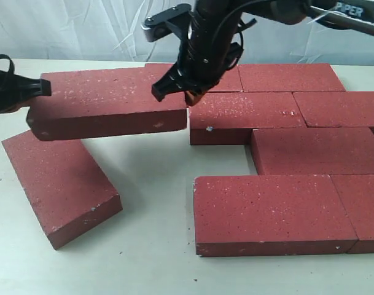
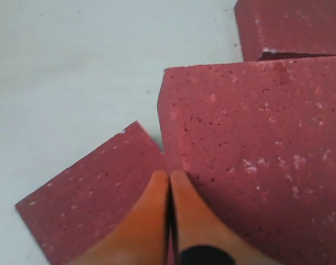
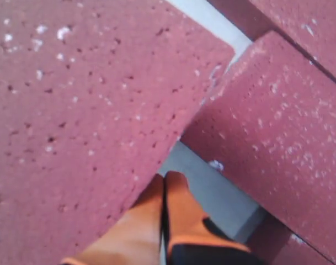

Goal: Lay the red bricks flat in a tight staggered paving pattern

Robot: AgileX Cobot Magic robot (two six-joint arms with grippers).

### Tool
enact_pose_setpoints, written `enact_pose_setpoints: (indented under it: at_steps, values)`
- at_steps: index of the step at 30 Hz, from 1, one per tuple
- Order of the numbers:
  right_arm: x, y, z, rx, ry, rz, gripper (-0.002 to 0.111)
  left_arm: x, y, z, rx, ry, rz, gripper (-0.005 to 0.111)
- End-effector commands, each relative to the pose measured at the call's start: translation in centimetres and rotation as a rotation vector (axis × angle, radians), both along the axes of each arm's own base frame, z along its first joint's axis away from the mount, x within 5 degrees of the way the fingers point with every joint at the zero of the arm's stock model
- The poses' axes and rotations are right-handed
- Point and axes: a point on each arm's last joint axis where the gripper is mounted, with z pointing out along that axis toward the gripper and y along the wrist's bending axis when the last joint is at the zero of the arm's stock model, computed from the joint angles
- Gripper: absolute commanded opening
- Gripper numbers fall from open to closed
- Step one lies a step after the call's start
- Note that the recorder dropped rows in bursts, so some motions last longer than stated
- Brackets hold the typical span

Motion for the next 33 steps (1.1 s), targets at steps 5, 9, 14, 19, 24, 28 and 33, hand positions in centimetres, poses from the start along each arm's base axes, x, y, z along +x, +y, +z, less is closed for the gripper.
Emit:
enact_pose_setpoints:
  at_steps: [5, 9, 14, 19, 24, 28, 33]
  values:
    - [-0.5, -5.8, -2.7, -0.033, 0.034, -0.107, -0.001, 2.8, -5.5, -1.8, 0.002, 0.006, -0.137, 0.000]
    - [0.1, -7.2, -3.2, -0.049, 0.033, -0.136, -0.001, 3.5, -7.2, -3.2, 0.014, 0.024, -0.174, 0.000]
    - [0.6, -8.6, -3.3, -0.074, 0.039, -0.160, -0.001, 4.4, -9.1, -4.9, 0.036, 0.055, -0.222, 0.000]
    - [-0.3, -9.7, -5.3, -0.137, 0.090, -0.153, -0.001, 4.4, -9.5, -6.7, 0.088, 0.117, -0.275, 0.000]
    - [-0.8, -9.6, -6.9, -0.099, 0.086, -0.162, -0.001, 4.1, -9.4, -7.1, 0.124, 0.156, -0.316, 0.000]
    - [-1.1, -8.9, -6.9, -0.029, 0.114, -0.172, -0.001, 4.4, -8.2, -7.2, 0.133, 0.175, -0.293, 0.000]
    - [-1.7, -8.9, -7.1, -0.075, 0.169, -0.144, -0.001, 4.0, -7.5, -7.6, 0.179, 0.238, -0.332, 0.000]
